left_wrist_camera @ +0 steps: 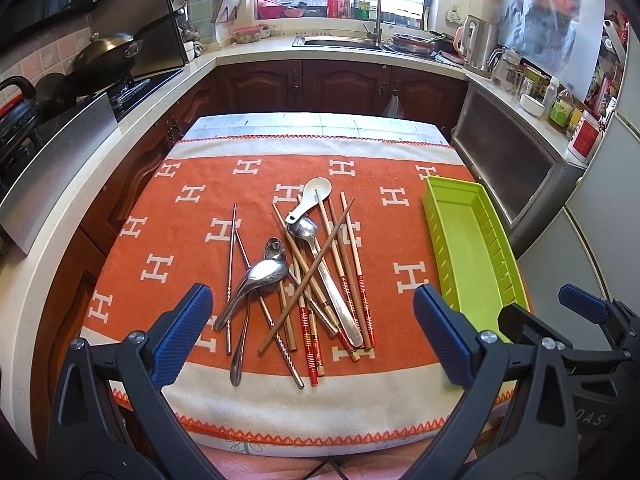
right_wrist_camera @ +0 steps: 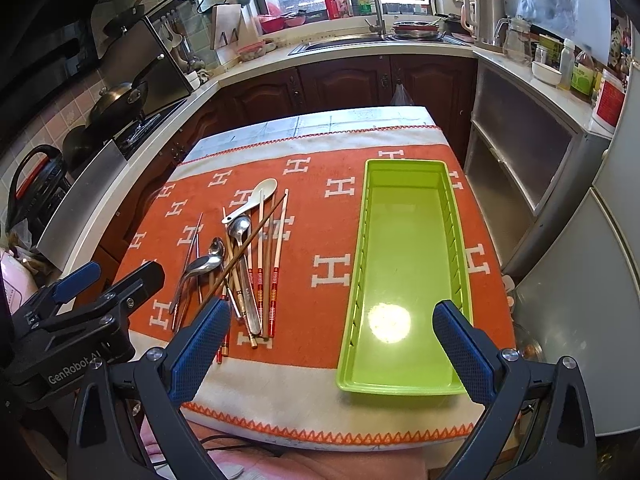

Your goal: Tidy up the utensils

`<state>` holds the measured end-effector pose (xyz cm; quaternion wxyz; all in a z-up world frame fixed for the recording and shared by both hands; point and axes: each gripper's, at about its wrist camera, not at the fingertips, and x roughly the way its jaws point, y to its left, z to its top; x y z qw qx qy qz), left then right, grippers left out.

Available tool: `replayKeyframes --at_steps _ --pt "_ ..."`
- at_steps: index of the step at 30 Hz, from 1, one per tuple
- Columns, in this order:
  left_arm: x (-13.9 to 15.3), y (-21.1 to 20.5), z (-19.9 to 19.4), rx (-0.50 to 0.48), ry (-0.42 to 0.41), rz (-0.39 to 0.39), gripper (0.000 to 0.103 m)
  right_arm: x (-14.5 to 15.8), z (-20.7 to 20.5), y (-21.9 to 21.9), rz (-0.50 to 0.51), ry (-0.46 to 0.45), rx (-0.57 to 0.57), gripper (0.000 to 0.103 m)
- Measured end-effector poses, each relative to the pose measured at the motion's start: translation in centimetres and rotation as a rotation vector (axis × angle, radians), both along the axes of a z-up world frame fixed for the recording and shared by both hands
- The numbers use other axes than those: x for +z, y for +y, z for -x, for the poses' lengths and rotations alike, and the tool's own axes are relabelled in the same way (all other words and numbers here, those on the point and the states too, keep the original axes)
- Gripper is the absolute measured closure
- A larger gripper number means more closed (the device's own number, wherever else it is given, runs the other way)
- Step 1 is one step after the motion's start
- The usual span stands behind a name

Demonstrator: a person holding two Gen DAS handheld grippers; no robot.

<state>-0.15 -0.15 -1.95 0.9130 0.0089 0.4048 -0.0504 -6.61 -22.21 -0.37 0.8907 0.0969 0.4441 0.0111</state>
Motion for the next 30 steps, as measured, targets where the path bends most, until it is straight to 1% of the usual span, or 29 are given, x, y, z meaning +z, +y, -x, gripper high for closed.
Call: replayKeyframes --at_steps 30 --pt "-0.2 0.97 -0.03 0.014 0.015 -0.006 0.003 -0.22 0.06 0.9 -0.009 0.015 0.006 0.0"
